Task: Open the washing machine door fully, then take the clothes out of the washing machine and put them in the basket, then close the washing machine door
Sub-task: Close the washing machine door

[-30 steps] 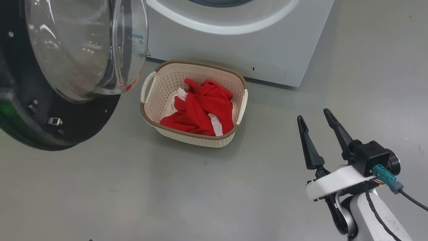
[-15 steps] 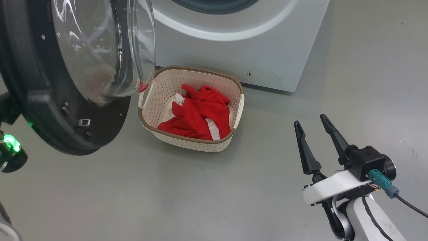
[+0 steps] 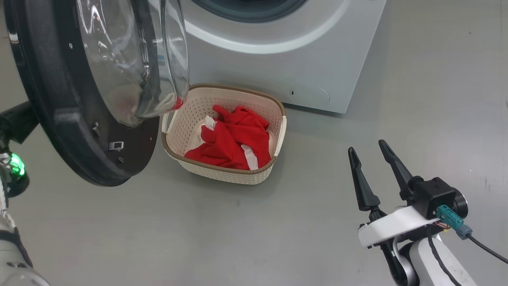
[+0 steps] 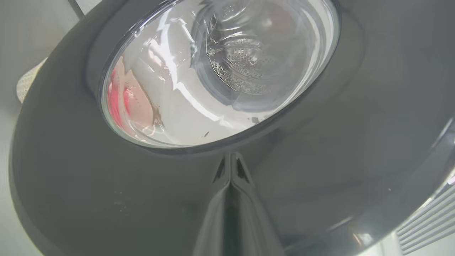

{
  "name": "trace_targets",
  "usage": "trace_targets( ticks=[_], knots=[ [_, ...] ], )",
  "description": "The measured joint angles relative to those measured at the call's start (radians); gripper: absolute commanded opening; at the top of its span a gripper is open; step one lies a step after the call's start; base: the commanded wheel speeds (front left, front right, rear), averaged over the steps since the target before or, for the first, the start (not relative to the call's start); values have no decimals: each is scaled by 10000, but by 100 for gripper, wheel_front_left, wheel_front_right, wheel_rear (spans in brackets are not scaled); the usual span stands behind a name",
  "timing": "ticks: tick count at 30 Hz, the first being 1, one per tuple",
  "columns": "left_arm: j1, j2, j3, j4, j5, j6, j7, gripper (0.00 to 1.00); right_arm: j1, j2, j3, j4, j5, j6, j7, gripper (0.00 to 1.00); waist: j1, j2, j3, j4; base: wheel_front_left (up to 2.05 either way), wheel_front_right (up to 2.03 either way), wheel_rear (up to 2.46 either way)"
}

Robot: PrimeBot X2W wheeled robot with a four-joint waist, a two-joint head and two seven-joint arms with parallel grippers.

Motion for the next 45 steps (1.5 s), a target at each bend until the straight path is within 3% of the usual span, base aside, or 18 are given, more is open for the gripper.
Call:
trace_targets(
  ticks=[14, 18, 24, 31, 42, 43, 45],
  knots=[
    [2701, -161, -2811, -5404, 1185, -2, -2476, 0, 210, 4, -174, 48, 13, -98, -119, 100, 0, 0, -132, 292, 0, 0, 0],
    [3820, -65, -3463, -6468, 1858, -4, -3820, 0, 316, 2, -190, 56, 25, -100, -121, 100, 0, 0, -182, 447, 0, 0, 0],
    [5691, 598, -4916, -7860, 3250, -4, -6215, 0, 324, -6, -180, 52, 88, -100, -132, 100, 0, 0, -240, 710, 0, 0, 0],
    [6957, 880, -5651, -8498, 4073, -4, -8615, 0, 324, 0, -115, 54, 86, -100, -134, 100, 0, 0, -274, 803, 0, 0, 0],
    [8235, 775, -6009, -8261, 4844, -44, -11595, 0, 325, 17, -77, 59, 92, -98, -161, 100, 0, 0, -263, 771, 0, 0, 0],
    [8310, 780, -6092, -8199, 4951, -46, -11773, 29, 325, 19, -73, 59, 94, -98, -161, 100, 0, 0, -260, 761, 0, 0, 0],
    [8443, 832, -6259, -8132, 5231, -46, -12186, 100, 325, 19, -75, 63, 102, -98, -161, 100, 0, 0, -255, 741, 0, 0, 0]
  ],
)
